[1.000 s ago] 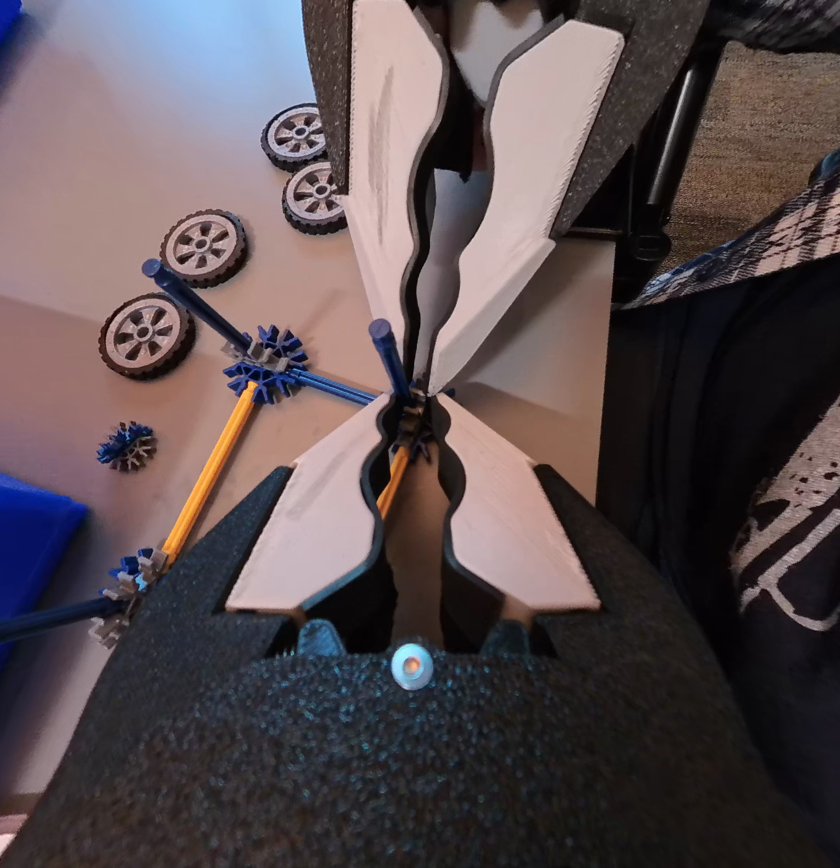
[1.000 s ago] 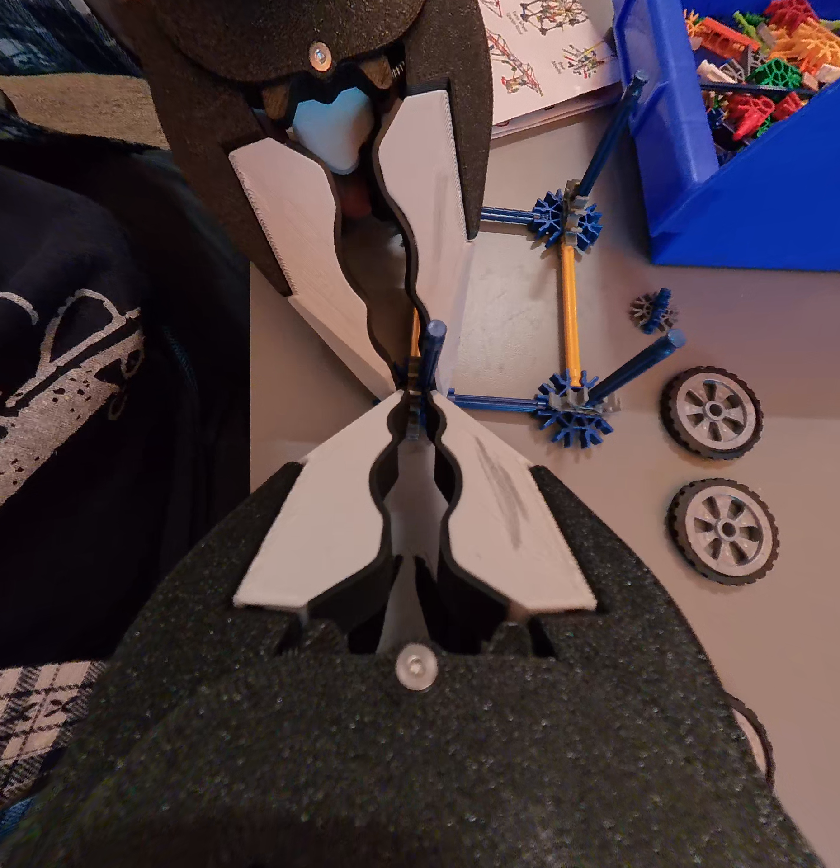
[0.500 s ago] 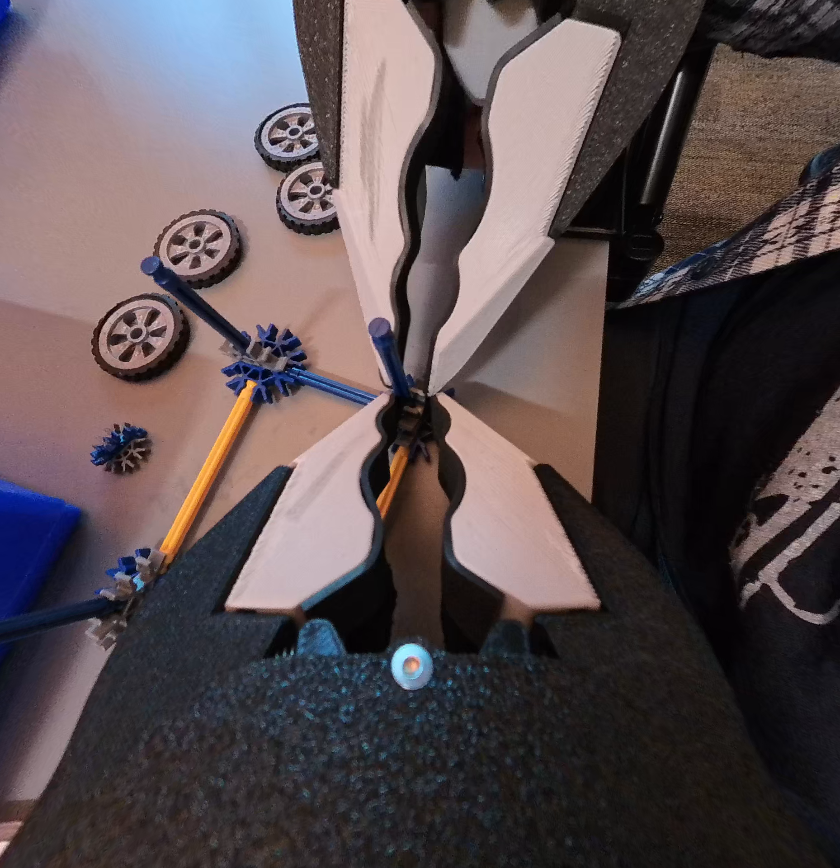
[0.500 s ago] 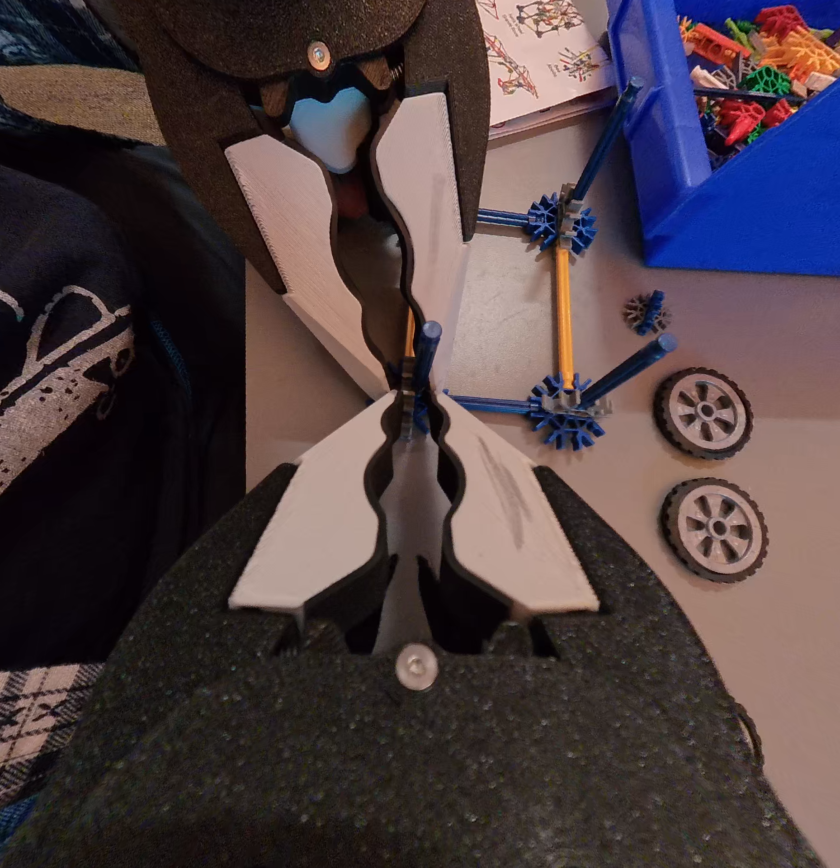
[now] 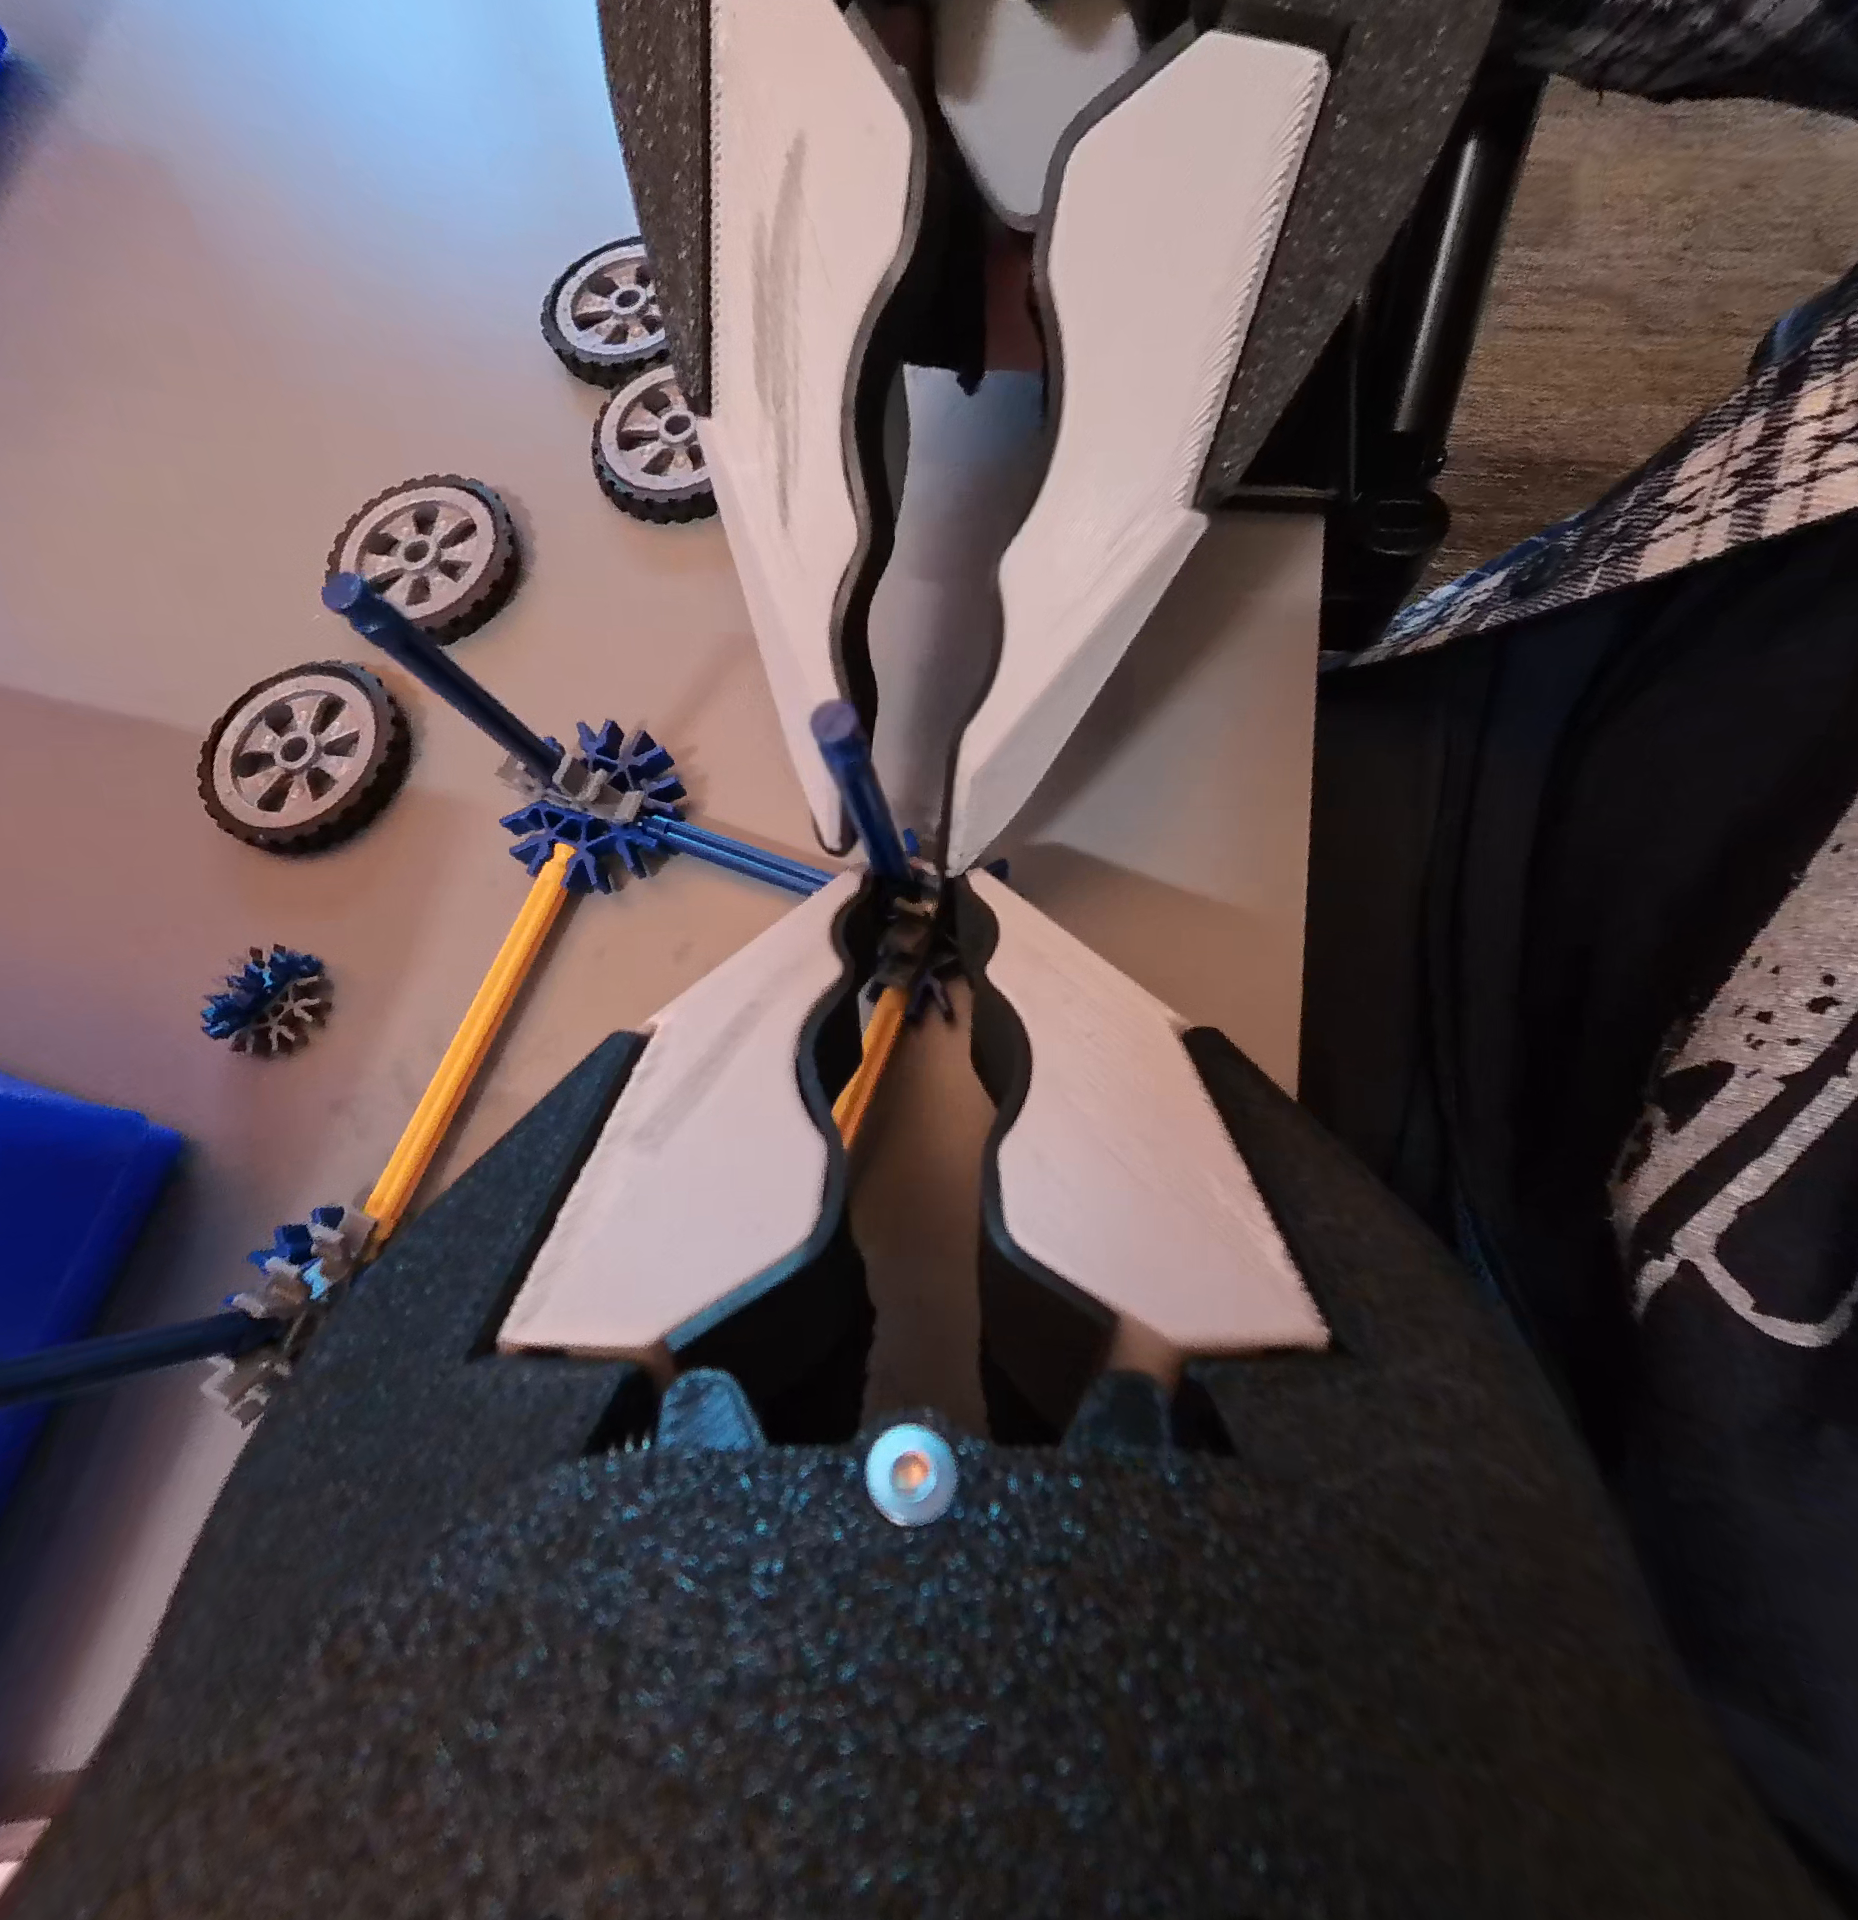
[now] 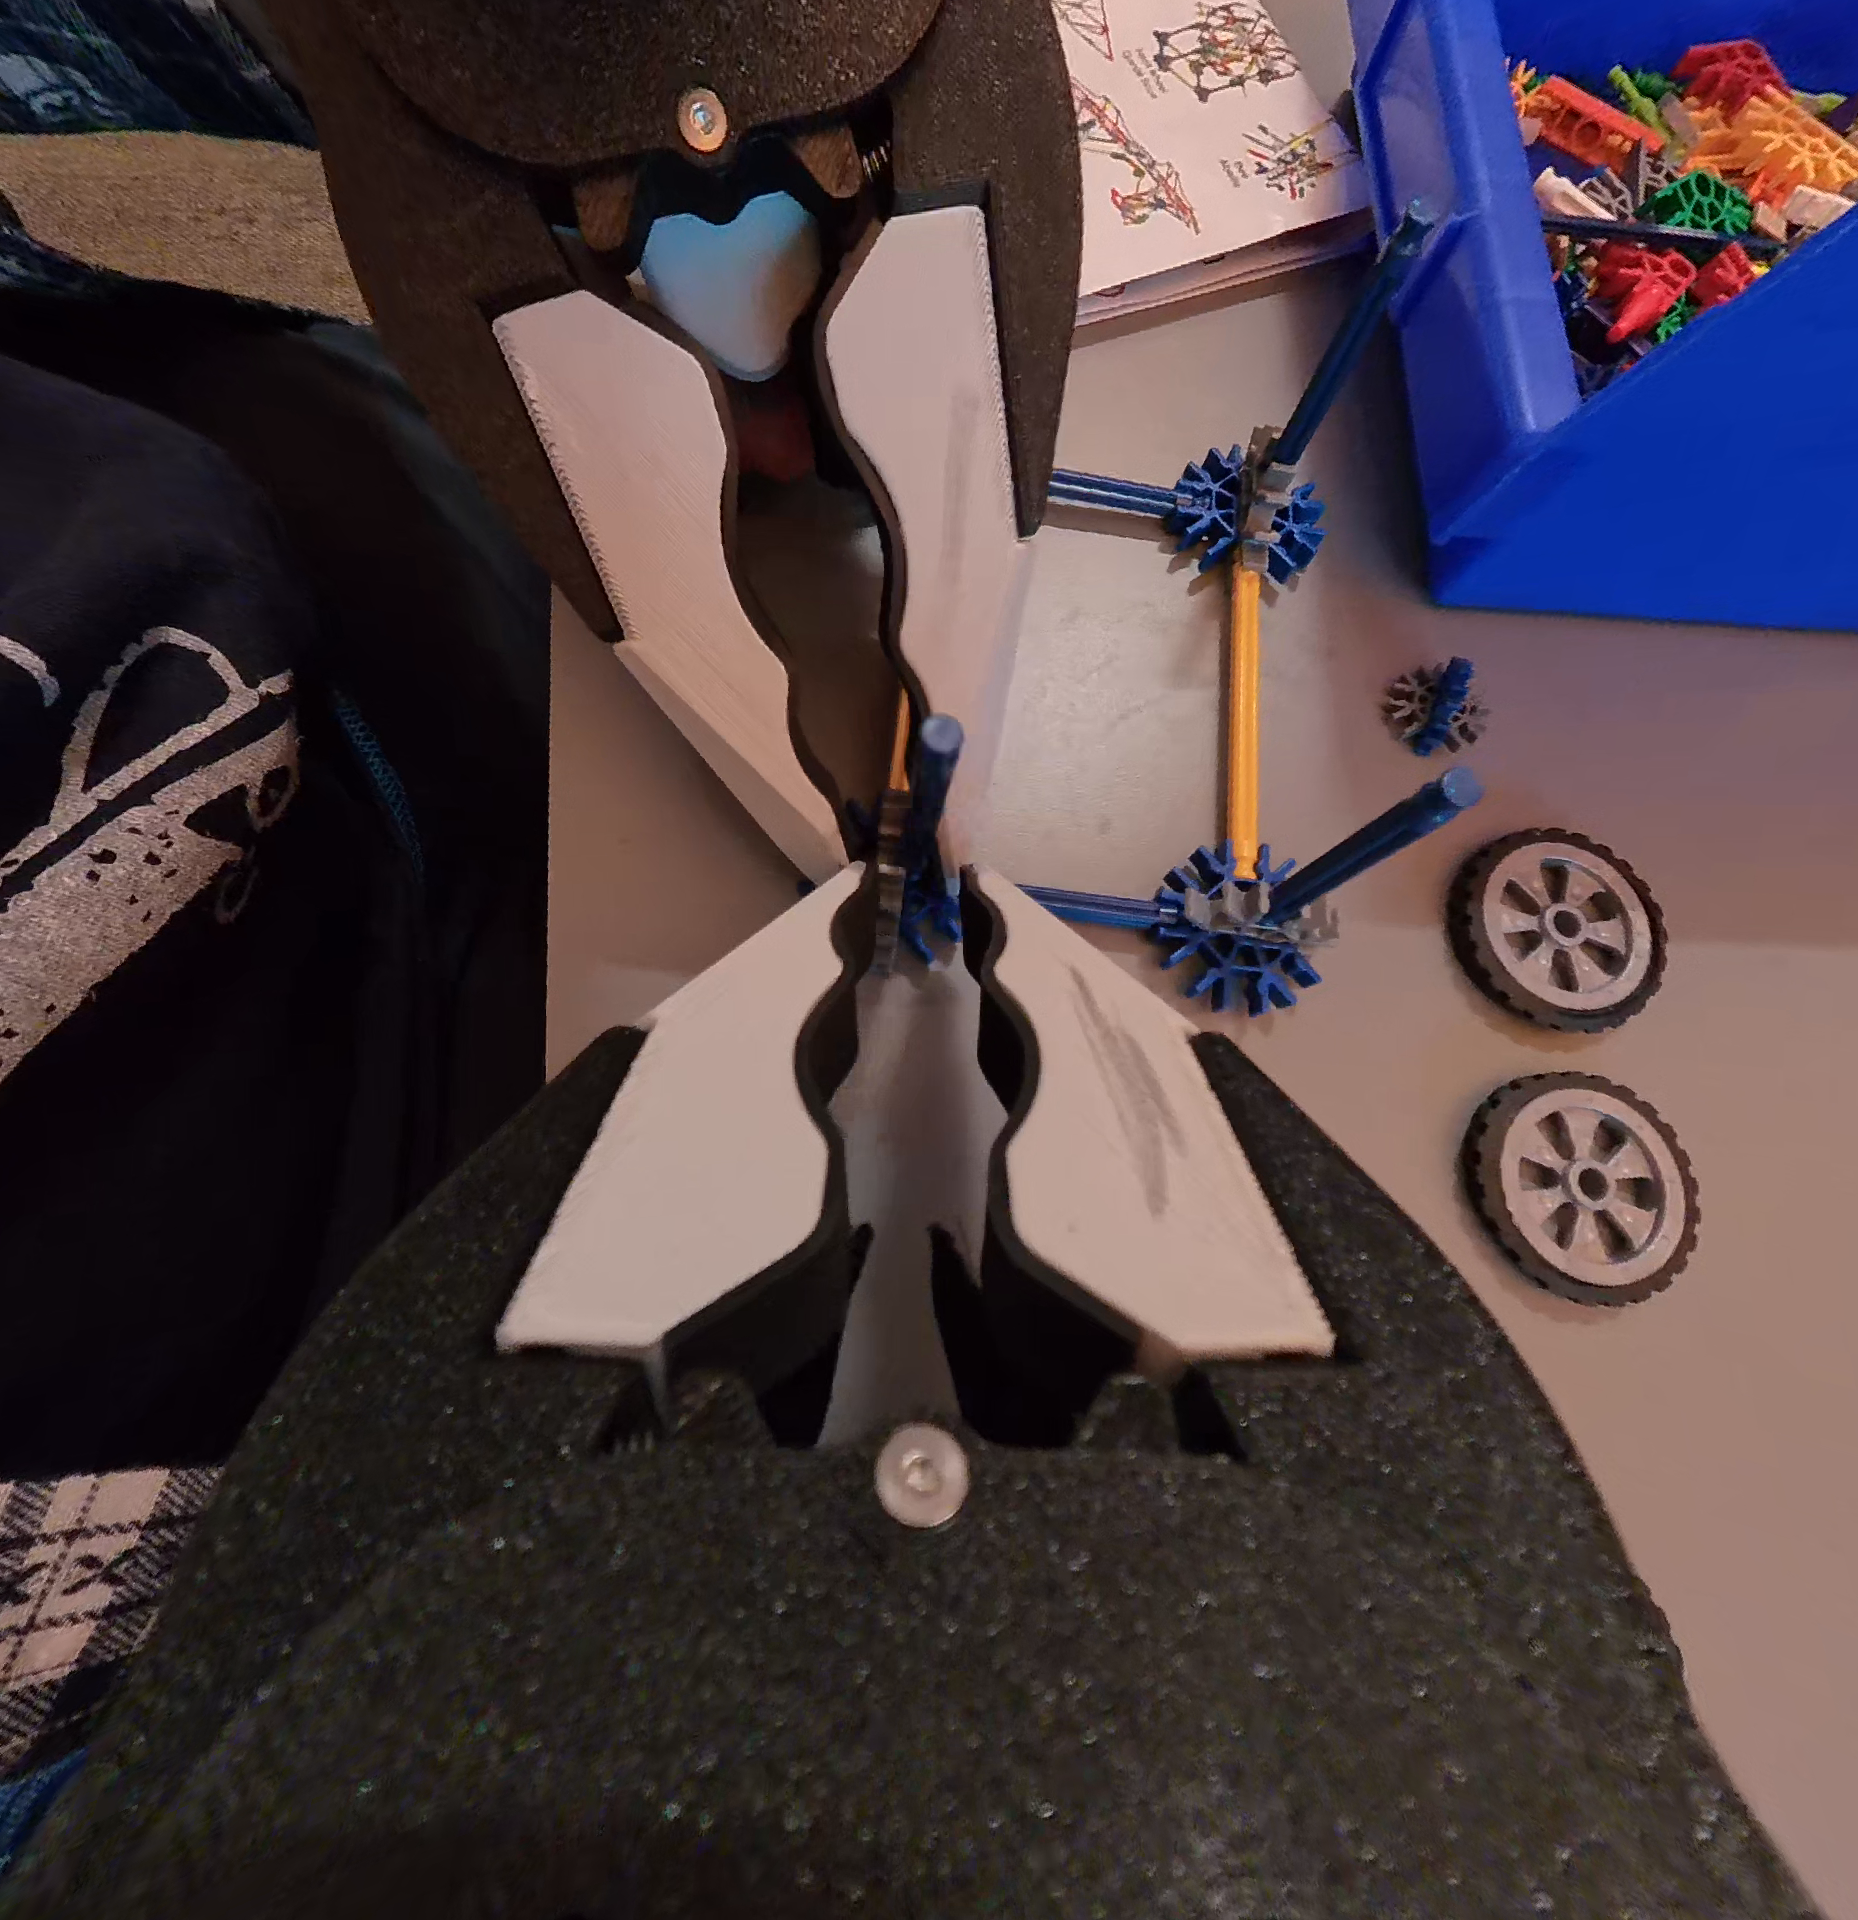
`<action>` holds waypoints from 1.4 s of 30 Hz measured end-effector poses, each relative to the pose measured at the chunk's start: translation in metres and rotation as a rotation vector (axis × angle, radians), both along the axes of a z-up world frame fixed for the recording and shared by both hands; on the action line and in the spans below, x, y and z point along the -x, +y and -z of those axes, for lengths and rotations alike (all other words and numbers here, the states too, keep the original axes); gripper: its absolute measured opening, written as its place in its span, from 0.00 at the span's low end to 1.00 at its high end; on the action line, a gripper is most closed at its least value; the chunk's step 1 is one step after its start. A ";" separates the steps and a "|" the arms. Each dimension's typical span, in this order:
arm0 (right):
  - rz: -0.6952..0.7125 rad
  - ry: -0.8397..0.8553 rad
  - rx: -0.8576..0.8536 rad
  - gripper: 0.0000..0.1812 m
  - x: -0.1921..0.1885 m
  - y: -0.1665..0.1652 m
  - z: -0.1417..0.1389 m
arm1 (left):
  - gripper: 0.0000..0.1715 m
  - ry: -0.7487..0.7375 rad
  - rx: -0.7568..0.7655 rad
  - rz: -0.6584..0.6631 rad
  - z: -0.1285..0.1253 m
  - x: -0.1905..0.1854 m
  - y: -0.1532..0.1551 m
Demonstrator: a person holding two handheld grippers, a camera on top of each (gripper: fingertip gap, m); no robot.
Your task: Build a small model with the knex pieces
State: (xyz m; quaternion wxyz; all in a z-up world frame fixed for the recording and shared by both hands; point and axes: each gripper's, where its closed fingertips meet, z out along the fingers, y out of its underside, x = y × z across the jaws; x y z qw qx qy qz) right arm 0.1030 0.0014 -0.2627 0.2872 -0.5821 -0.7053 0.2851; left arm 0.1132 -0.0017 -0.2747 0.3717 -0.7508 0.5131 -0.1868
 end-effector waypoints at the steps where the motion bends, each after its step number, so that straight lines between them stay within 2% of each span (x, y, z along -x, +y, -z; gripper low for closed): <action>1: -0.003 0.001 0.001 0.07 0.000 0.000 0.000 | 0.06 0.002 -0.005 -0.003 0.000 0.000 0.000; 3: -0.014 0.002 0.002 0.04 0.001 -0.003 0.000 | 0.06 0.001 -0.003 -0.006 0.000 0.001 0.001; 20: -0.046 0.004 0.028 0.03 0.005 -0.007 0.002 | 0.05 0.002 -0.009 0.017 0.001 0.004 -0.002; 42: -0.097 -0.025 0.145 0.00 0.006 -0.014 0.004 | 0.04 -0.004 0.014 0.068 0.001 0.003 -0.008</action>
